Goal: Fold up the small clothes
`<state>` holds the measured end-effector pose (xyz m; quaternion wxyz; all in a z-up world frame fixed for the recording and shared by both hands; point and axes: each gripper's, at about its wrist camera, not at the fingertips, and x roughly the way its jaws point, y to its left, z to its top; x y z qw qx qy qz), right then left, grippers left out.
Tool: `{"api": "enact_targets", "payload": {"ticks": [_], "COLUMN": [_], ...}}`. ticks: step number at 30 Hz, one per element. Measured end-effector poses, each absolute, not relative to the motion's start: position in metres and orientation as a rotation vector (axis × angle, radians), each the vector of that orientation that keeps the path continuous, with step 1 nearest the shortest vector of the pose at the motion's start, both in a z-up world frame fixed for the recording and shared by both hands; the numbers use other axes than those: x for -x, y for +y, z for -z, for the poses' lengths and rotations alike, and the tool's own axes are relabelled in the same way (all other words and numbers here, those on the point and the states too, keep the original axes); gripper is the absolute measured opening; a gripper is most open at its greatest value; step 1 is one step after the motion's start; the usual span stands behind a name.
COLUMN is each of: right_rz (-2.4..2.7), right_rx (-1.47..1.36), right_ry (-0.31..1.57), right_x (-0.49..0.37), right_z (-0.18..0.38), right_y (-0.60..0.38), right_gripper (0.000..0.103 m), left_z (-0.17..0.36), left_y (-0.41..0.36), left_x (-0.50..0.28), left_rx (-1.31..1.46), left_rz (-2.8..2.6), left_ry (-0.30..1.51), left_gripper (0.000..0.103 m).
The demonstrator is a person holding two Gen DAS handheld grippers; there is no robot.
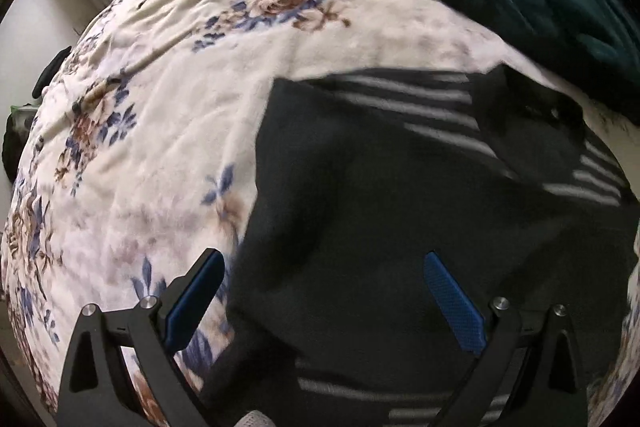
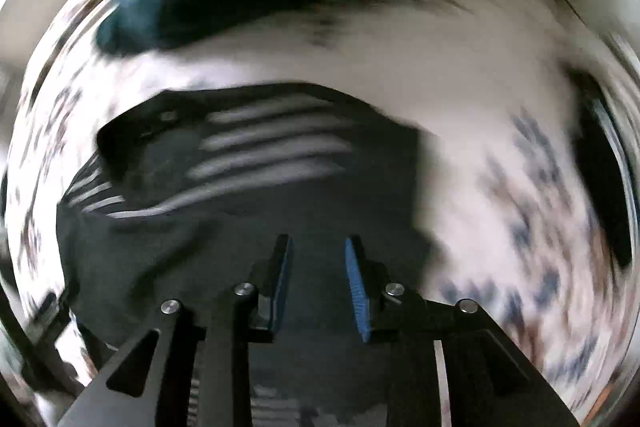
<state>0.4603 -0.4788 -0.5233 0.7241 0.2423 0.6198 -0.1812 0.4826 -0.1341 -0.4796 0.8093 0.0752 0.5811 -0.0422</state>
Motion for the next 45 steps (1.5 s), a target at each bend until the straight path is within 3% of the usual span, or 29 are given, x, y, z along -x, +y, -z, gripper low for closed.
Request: {"api": "enact_targets", "payload": {"ticks": [5,10,12,16,18,19,20,22,23,31,38,45], "right_rz": [0.519,0.618,0.624,0.598,0.523,0.507,0.490,0.430,0.421,0.281,0.083,-0.043], "right_rx": [-0.798,-1.008,-1.019,-0.892,-0.895,-0.881,-0.861,-0.850,-0.840,-0.740,-0.619,-0.582], "right_ry": [1.379,1.364,1.318,1.377,1.398,1.396,1.390,1.385,1.399,1.392,1.452,1.539], "right_x": [-0.380,-0.363,-0.360,-0.366,-0.362,-0.357,-0.351,-0.340,-0.333,-0.334,-0.345,-0.362], "right_z": [0.544,0.586,0.585,0.581,0.572,0.562,0.550,0.528,0.517,0.462,0.483,0.516], "right_y": [-0.499,-0.516,-0.517,-0.516,-0.515,-0.516,-0.516,-0.513,-0.512,-0.517,-0.538,-0.562], "right_gripper": [0.030,0.030,0.009,0.006,0.015,0.033,0.058,0.082,0.089,0.095,0.095,0.095], "left_z": [0.513,0.533,0.535,0.532,0.515,0.505,0.491,0.467,0.457,0.415,0.468,0.524], "left_y": [-0.135,-0.130,-0.131,-0.128,-0.126,-0.126,-0.130,-0.142,-0.150,-0.249,-0.333,-0.376], "left_x": [-0.467,-0.470,-0.472,-0.475,-0.470,-0.466,-0.456,-0.434,-0.419,-0.263,-0.115,-0.053], "left_rx": [-0.212,-0.219,-0.228,-0.209,-0.196,-0.176,-0.152,-0.135,-0.133,-0.202,-0.231,-0.299], "left_rz": [0.059,0.051,0.065,0.078,0.074,0.090,0.121,0.173,0.205,0.425,0.399,0.280], "left_ry": [1.306,1.316,1.314,1.321,1.315,1.306,1.292,1.283,1.284,1.308,1.504,1.584], "left_gripper": [0.103,0.103,0.103,0.103,0.103,0.103,0.103,0.103,0.103,0.103,0.103,0.103]}}
